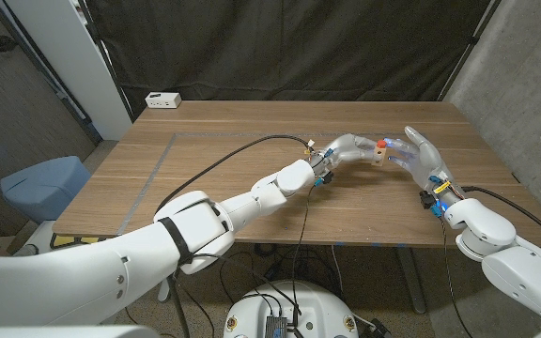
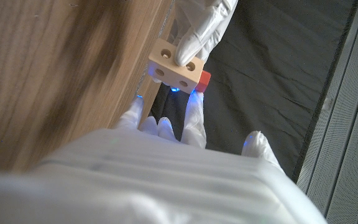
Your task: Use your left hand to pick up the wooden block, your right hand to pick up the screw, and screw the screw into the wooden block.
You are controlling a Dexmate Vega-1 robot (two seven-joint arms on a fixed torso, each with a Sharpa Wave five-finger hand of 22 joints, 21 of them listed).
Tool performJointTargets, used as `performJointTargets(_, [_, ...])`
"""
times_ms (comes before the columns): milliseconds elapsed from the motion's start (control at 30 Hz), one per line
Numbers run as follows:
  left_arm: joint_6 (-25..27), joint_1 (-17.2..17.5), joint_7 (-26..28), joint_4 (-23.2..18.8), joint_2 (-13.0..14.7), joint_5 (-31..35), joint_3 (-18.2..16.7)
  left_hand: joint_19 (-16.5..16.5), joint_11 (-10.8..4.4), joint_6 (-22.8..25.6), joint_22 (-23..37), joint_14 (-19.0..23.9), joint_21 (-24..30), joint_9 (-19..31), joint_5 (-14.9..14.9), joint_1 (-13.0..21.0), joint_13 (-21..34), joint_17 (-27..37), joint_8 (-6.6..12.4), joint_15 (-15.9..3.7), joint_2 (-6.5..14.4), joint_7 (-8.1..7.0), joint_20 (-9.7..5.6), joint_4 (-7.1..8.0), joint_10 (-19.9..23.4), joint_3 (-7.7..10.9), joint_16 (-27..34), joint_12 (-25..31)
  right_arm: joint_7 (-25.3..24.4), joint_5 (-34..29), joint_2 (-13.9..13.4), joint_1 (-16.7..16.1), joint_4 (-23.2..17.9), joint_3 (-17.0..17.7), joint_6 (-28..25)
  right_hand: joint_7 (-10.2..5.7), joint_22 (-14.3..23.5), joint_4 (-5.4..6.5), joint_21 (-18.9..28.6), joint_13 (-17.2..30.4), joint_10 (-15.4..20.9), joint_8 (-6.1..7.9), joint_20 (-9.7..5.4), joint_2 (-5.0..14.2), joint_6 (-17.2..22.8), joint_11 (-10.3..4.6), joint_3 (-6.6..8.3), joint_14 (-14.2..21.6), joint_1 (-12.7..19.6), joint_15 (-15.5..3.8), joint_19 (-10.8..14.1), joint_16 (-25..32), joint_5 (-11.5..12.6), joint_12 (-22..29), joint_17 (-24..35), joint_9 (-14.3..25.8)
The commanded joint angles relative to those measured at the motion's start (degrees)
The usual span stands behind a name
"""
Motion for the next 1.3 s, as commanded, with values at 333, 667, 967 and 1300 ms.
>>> performJointTargets(333, [-0.38,-1.62,-0.33,4.06,-1.79,-0.98,0.51,-0.16,0.11,-0.64,0.35,-0.61,0.13,0.28,0.24,-0.4,0.0,0.01,0.23,-3.81,2.45,-0.42,0.53,3.16,-0.58,3.65,-0.08,-0.35,-0.54,0.24,-0.03,0.2,0.13,-0.14,-0.11,0.24,0.11,-0.04,0.43,0.08,1.09,0.86,-0.11,0.41,2.32,0.09,-0.1,0.69,0.06,-0.1,0.2,0.52,0.46,0.68,0.06,0.06])
performJointTargets(667, [-0.33,-1.93,-0.31,4.49,-2.0,-1.28,0.83,-0.17,0.14,-0.52,0.35,-0.66,0.14,0.27,0.27,-0.45,-0.03,-0.05,0.39,-3.67,2.57,-0.31,0.57,3.23,-0.34,3.79,0.03,-0.46,-0.12,0.53,-0.18,0.38,0.41,-0.26,-0.08,0.19,0.11,-0.05,0.5,0.08,1.74,1.0,-0.12,0.52,3.36,-0.37,-0.03,1.12,0.17,-0.17,0.45,0.68,0.5,0.79,0.04,0.05])
performJointTargets(967, [-0.27,-2.13,-0.45,4.8,-2.2,-1.49,1.05,-0.21,0.15,-1.08,0.35,-0.88,0.14,0.27,0.32,-0.41,-0.04,-0.16,0.27,-3.72,2.6,-0.34,0.58,3.19,-0.63,3.98,0.02,-0.76,-0.45,0.47,-0.29,-0.29,-0.11,0.11,-0.13,0.29,0.11,-0.06,0.52,0.07,2.33,1.31,-0.15,0.66,4.84,-0.52,0.04,1.36,0.27,-0.5,0.61,0.76,0.53,0.88,0.03,0.04])
performJointTargets(1300, [-0.43,-2.07,-0.37,4.55,-2.07,-1.44,1.23,-0.26,0.31,-1.52,0.35,-1.24,0.14,0.26,0.38,-0.34,-0.03,-0.24,0.24,-3.63,2.72,-0.34,0.71,3.17,-0.95,4.19,0.05,-1.14,-0.16,0.42,-0.37,-0.86,-0.44,0.47,0.07,0.47,0.11,-0.08,0.66,0.07,2.99,1.54,-0.21,0.76,6.18,-0.74,0.11,1.79,0.37,-0.58,1.12,0.9,0.55,0.98,0.02,0.03])
